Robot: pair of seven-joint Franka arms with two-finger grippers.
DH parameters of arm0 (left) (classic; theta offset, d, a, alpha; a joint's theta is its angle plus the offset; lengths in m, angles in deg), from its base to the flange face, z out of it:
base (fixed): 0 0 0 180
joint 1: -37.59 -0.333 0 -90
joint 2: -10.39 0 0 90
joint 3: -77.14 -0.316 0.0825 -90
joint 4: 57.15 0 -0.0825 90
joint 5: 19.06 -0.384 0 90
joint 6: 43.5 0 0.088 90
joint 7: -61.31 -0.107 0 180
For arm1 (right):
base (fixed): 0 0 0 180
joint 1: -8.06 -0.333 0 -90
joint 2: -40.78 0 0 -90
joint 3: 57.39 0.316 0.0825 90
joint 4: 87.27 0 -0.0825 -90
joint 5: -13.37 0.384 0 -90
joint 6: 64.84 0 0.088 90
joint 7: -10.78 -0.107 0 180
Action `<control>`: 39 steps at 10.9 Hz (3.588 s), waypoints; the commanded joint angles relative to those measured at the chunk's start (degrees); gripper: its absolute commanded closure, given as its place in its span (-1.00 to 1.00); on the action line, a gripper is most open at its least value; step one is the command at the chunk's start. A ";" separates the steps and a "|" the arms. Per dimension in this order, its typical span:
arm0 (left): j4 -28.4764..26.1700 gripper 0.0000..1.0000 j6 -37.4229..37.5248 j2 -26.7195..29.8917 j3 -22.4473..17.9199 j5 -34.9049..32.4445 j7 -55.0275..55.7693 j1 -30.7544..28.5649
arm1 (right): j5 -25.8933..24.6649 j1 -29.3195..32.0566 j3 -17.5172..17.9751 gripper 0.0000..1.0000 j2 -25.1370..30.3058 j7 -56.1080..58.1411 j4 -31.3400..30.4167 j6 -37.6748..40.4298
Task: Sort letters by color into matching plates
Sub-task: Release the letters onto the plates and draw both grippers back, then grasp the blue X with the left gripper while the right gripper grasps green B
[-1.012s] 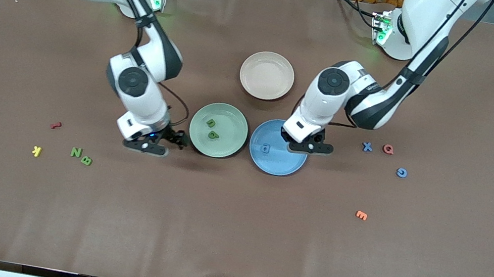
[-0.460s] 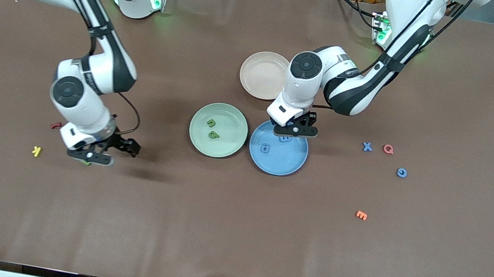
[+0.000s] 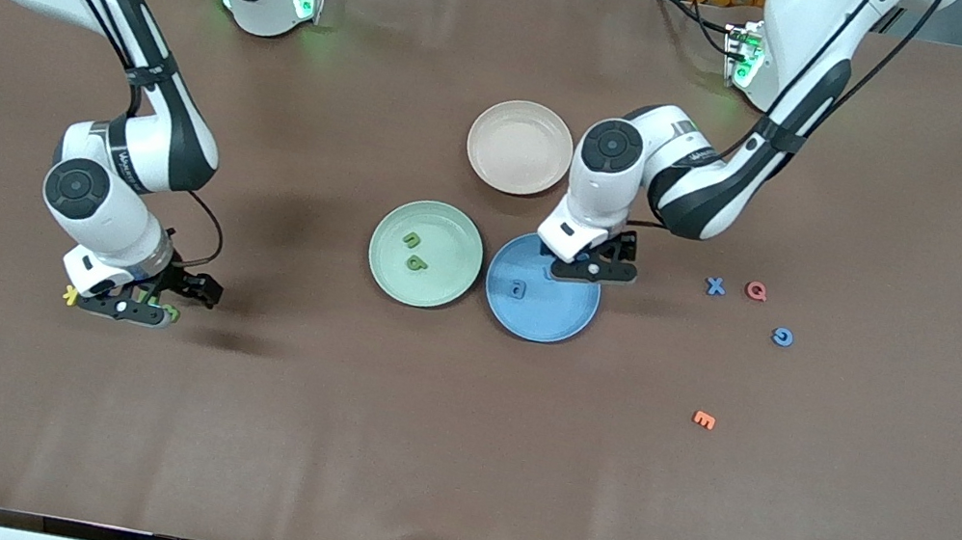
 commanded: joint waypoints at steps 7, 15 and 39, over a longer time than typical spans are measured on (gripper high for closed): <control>-12.65 -1.00 -7.12 7.87 3.30 -4.36 -8.92 -20.86 | -4.18 2.81 0.82 -1.00 -6.17 0.21 6.14 -0.19; -18.10 -1.00 -6.68 7.61 26.43 -3.30 -10.17 -50.36 | -5.95 3.16 0.82 -0.34 -6.87 -0.14 6.14 -0.54; -24.35 -1.00 -15.56 0.84 24.24 -17.79 -11.14 -54.22 | -10.51 3.42 0.82 -0.28 -9.16 -3.30 6.06 -3.00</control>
